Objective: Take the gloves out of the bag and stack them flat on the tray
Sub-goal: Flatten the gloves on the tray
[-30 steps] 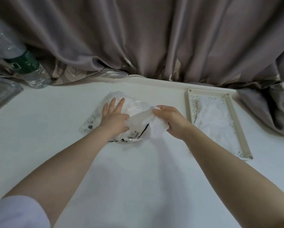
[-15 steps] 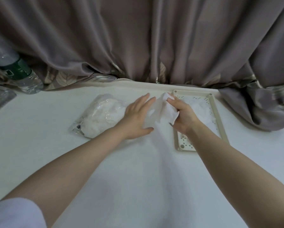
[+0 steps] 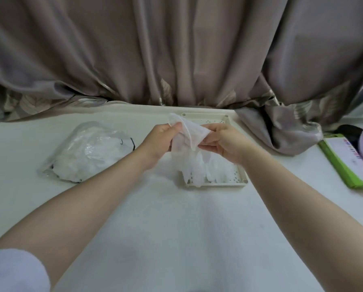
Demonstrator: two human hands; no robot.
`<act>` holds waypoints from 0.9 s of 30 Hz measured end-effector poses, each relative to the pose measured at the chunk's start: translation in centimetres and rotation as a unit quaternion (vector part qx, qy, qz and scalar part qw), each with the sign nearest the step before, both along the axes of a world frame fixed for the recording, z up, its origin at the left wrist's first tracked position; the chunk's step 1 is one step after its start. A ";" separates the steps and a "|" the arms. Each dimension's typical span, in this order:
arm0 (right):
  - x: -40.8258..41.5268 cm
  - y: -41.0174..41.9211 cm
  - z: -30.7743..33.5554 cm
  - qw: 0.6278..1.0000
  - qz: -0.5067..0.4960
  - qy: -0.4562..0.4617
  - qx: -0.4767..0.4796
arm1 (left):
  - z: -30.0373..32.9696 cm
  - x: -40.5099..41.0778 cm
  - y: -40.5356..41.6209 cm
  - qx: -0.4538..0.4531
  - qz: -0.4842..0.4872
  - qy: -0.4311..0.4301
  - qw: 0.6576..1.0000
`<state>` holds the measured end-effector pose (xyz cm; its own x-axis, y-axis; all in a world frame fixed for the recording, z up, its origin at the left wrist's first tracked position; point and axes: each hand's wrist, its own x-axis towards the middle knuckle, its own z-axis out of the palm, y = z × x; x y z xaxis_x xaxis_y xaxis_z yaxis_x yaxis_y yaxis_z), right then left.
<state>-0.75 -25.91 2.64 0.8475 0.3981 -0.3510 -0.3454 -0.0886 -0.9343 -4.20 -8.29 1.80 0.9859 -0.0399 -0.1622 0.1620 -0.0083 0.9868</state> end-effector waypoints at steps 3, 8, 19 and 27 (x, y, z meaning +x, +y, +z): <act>0.3 -1.5 0.5 0.993 0.010 -0.052 -0.101 | 0.2 0.4 -1.7 0.019 -0.011 0.017 1.000; 0.7 -2.8 0.6 0.964 -0.090 -0.129 -0.212 | 0.2 1.5 -3.7 0.070 0.004 0.005 0.998; 1.1 -5.2 0.3 0.900 -0.131 -0.271 -0.316 | -1.4 1.3 -9.7 0.323 0.124 -0.149 0.926; 0.0 -6.7 -0.5 0.953 -0.082 -0.183 -0.225 | -0.7 1.4 -13.0 0.010 -0.004 -0.008 1.000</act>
